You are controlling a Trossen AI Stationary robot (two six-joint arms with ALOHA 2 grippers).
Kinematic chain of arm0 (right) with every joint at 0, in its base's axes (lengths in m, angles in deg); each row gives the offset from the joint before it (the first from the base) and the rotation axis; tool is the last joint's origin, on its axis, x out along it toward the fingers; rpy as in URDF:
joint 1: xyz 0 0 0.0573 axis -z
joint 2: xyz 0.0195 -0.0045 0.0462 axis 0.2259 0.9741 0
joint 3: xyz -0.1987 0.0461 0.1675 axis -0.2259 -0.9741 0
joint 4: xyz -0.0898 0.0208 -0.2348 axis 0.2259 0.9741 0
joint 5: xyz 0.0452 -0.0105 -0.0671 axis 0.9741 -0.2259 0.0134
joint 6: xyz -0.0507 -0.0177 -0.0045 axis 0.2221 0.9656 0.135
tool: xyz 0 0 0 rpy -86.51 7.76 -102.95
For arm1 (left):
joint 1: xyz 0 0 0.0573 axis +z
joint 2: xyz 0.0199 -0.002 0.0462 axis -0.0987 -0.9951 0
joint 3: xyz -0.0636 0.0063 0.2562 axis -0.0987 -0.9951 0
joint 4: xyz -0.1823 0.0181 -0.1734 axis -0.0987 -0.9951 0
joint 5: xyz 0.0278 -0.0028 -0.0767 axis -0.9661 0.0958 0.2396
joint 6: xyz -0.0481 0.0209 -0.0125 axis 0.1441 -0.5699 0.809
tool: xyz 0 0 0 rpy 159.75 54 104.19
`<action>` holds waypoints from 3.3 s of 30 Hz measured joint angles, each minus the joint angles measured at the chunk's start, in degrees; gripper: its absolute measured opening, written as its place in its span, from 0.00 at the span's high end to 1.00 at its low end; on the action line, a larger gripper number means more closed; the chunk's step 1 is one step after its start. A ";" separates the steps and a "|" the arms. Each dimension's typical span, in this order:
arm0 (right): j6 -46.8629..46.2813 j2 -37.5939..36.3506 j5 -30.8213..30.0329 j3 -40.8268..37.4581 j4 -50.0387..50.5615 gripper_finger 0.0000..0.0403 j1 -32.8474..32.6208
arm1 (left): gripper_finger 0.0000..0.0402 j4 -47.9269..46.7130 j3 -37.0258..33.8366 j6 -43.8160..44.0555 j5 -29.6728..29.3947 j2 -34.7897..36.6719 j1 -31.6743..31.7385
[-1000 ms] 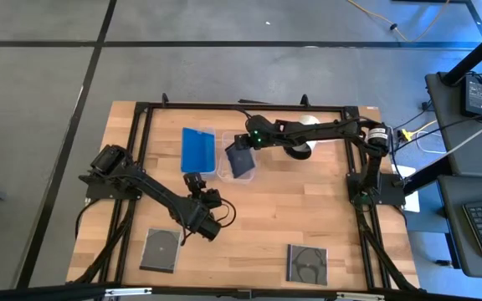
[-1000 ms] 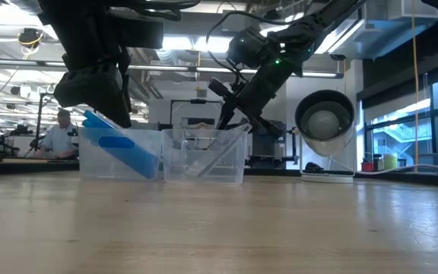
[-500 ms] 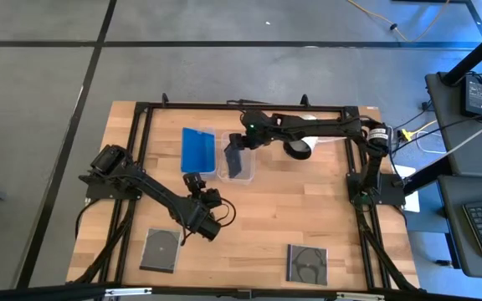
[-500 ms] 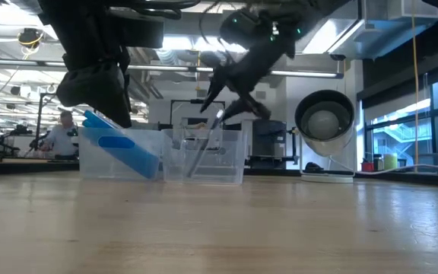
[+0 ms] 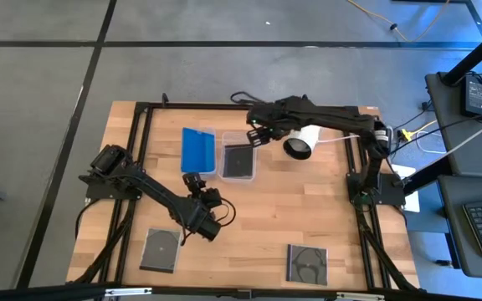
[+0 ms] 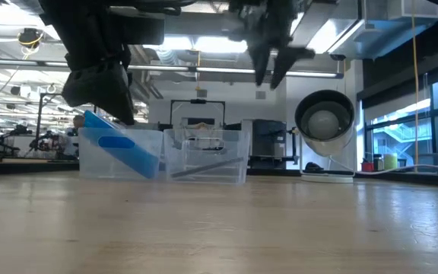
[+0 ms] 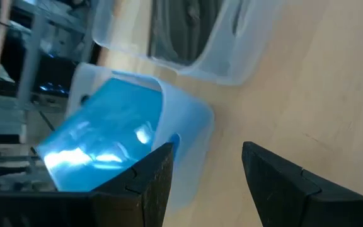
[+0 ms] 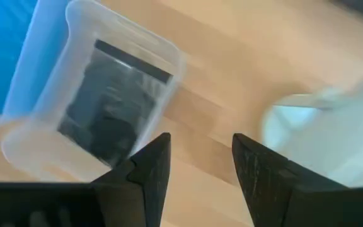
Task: Pick & place jewel cases by type
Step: Put the right black cd case into the right transparent bin
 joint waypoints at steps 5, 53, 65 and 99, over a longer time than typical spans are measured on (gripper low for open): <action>5.14 -0.22 -0.10 5.82 11.74 0.57 -7.74 | 0.54 0.02 0.00 -1.99 -3.92 0.00 -1.93; 6.01 -17.87 -1.34 -51.82 -46.03 0.65 -55.68 | 0.54 104.29 -29.58 -51.19 39.39 2.37 8.15; 12.76 -13.78 0.23 -51.88 -52.08 0.65 -52.54 | 0.54 120.01 -39.91 -51.06 38.71 7.21 8.15; 17.02 -5.13 1.29 -51.82 -57.86 0.65 -56.45 | 0.54 118.05 -39.89 -51.06 33.22 7.21 8.17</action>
